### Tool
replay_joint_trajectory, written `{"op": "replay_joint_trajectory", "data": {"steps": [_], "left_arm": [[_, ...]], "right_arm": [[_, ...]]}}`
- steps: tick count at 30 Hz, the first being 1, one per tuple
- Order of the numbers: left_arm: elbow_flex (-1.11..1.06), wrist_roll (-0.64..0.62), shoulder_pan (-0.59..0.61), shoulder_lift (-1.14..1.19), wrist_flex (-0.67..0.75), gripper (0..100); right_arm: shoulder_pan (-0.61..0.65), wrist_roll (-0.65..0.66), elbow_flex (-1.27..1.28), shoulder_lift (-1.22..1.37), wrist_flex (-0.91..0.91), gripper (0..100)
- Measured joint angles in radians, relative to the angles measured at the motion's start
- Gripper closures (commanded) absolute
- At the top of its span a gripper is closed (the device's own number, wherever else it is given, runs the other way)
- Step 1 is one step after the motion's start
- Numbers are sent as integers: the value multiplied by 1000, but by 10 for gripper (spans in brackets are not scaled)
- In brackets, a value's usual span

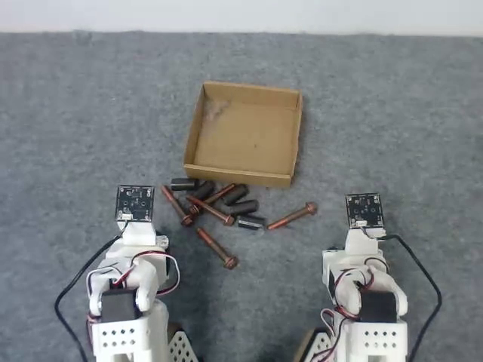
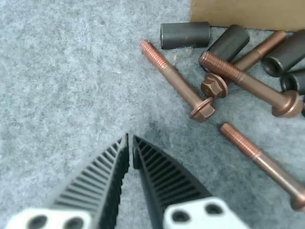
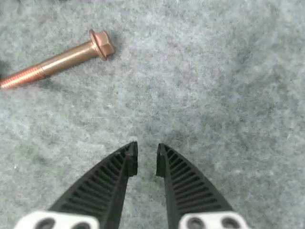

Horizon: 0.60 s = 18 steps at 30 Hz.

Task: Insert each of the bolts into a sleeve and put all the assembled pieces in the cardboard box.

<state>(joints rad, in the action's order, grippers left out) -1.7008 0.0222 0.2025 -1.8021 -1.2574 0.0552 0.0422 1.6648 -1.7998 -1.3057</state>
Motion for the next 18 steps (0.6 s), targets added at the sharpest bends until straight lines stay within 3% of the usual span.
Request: {"op": "replay_joint_trajectory", "data": {"steps": [18], "left_arm": [[0,0,0,0,14,988]], "right_arm": [[0,0,0,0,0,935]]}}
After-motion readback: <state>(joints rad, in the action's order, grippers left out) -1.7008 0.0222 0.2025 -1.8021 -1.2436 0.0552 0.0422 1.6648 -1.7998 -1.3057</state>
